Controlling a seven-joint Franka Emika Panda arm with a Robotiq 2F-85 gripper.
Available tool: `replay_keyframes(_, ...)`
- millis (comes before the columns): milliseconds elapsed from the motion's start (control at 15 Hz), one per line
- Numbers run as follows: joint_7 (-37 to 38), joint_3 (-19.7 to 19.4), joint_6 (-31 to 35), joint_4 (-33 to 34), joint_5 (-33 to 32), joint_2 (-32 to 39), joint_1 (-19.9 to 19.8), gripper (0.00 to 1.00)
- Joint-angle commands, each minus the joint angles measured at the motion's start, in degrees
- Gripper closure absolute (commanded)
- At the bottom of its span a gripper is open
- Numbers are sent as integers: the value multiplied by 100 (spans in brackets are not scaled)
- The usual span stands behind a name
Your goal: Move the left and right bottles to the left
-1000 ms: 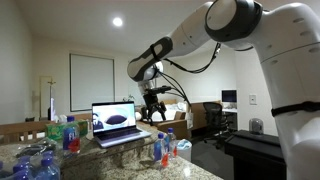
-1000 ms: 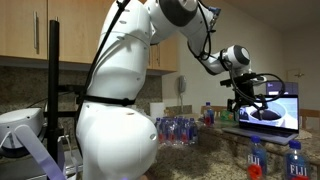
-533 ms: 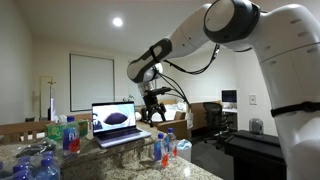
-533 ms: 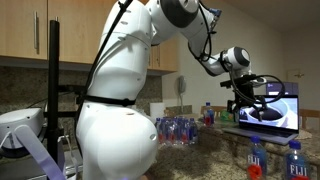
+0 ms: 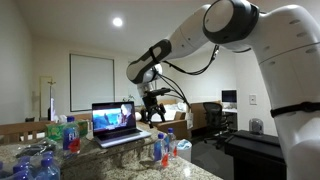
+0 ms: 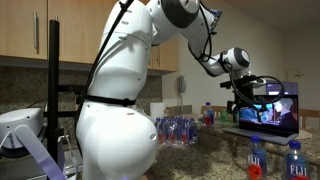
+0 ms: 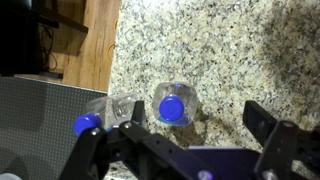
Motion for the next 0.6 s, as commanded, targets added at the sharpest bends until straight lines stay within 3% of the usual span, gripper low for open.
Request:
replay_keyframes(0,-29,80,91,160,38,265,7,0)
replay_keyframes(533,-43,202,10,610,74,841,81,0)
